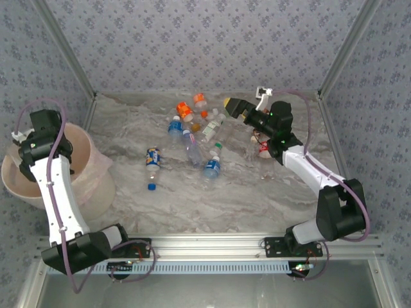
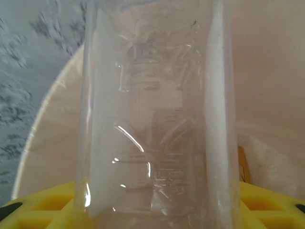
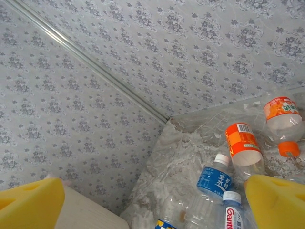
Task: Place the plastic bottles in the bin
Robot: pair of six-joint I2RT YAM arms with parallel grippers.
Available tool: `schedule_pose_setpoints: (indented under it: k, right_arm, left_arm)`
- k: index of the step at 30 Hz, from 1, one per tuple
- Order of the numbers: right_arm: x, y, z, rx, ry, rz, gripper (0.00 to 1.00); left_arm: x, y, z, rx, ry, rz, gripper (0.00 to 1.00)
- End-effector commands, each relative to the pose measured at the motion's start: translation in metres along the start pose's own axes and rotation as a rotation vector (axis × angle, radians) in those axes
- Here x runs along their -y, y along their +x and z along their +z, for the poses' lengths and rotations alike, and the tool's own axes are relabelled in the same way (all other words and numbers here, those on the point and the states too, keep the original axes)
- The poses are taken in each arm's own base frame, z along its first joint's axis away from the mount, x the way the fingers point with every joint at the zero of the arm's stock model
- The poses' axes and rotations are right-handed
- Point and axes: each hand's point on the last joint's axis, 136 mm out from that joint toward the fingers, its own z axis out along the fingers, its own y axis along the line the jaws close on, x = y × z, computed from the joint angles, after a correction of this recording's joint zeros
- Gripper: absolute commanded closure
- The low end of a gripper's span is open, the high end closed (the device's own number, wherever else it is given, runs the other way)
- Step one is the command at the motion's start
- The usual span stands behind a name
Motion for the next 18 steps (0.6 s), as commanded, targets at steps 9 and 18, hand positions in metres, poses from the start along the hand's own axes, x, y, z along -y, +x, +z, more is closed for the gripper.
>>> schedule_pose_setpoints:
  k: [9, 18]
  right_arm:
    - [-0.006, -0.01, 0.003, -0.005, -0.022, 0.002, 0.0]
    - [0.012, -0.005, 0.0, -0.015, 0.028, 0.02, 0.0]
  left_arm:
    - [-0.009, 0.016, 0.002, -0.048, -0.03, -0.07, 0.25]
    - [-0.012, -0.001, -0.023, 0.035, 0.068, -0.132, 0.11]
